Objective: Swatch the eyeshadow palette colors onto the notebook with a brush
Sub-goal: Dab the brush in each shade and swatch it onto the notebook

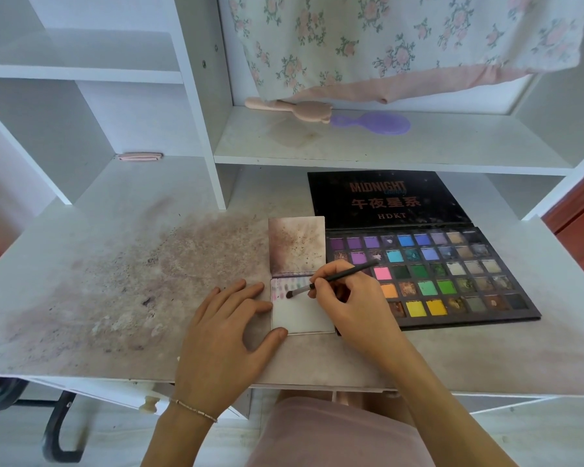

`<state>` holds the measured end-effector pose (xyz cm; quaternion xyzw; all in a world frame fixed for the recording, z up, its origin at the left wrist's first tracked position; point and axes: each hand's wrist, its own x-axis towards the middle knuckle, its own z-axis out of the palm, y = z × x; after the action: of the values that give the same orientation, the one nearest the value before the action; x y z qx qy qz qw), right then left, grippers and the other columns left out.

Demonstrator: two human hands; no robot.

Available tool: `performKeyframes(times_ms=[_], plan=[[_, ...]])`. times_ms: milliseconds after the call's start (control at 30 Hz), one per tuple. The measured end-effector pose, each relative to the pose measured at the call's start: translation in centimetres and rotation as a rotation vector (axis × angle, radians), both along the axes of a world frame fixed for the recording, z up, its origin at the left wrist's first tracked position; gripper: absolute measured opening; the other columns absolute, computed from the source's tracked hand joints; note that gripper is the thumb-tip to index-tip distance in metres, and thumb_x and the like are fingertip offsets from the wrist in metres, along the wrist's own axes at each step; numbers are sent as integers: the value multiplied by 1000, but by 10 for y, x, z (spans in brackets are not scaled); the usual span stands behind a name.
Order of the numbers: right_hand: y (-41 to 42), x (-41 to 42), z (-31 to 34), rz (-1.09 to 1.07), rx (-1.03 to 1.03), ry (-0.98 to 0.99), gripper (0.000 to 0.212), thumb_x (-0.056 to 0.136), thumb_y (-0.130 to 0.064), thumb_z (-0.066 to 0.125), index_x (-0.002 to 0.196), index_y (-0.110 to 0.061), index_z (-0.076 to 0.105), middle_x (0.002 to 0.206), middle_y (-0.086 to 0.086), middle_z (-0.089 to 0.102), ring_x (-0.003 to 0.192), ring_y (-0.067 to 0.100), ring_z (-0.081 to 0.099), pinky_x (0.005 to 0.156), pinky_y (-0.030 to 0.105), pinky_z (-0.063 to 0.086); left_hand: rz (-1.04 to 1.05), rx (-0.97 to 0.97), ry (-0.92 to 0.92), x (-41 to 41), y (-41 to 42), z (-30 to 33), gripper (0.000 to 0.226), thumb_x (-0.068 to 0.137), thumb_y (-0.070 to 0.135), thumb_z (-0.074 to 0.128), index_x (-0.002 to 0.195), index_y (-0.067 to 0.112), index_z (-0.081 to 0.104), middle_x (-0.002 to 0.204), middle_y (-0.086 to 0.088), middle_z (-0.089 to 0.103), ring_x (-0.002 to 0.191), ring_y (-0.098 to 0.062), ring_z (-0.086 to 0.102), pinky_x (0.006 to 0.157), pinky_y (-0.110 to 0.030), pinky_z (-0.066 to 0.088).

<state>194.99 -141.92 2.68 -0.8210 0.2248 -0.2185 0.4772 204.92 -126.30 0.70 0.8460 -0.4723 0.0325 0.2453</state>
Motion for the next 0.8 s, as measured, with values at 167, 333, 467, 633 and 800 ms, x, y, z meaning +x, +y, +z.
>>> performKeyframes(times_ms=[167, 333, 467, 633, 800], plan=[[-1, -1, 0, -72, 27, -175, 23, 88, -5, 52, 89, -28, 55, 83, -12, 61, 83, 0, 61, 72, 9, 48, 1, 1, 18, 0, 0, 1, 44, 75, 54, 48, 92, 20, 69, 115, 1, 66, 114, -21, 56, 103, -44, 31], [-8, -14, 1, -161, 24, -272, 28, 89, -1, 49, 94, -27, 59, 93, 0, 63, 86, 15, 62, 73, 23, 52, 1, -3, 19, -1, 0, 1, 36, 72, 47, 62, 91, 18, 70, 114, 0, 66, 115, -22, 57, 104, -44, 30], [-24, -34, 2, -246, 13, -299, 28, 89, 0, 49, 90, -26, 58, 81, 2, 61, 64, 17, 56, 54, 18, 47, 1, -7, 7, -2, 0, 2, 45, 76, 53, 48, 91, 17, 70, 113, 0, 66, 114, -22, 57, 103, -44, 32], [-52, -60, 0, -419, -37, -251, 24, 92, -7, 44, 86, -29, 51, 77, -7, 60, 68, -3, 60, 51, 8, 47, 5, -12, 13, -2, -1, 2, 46, 75, 53, 47, 91, 17, 70, 113, 0, 66, 114, -21, 57, 102, -43, 34], [-67, -71, -6, -494, -113, -128, 14, 93, -15, 45, 86, -28, 48, 79, -17, 57, 74, -2, 61, 51, 7, 47, 7, -17, 17, -2, -1, 2, 47, 75, 54, 46, 91, 17, 70, 115, 1, 65, 115, -20, 55, 104, -40, 33]])
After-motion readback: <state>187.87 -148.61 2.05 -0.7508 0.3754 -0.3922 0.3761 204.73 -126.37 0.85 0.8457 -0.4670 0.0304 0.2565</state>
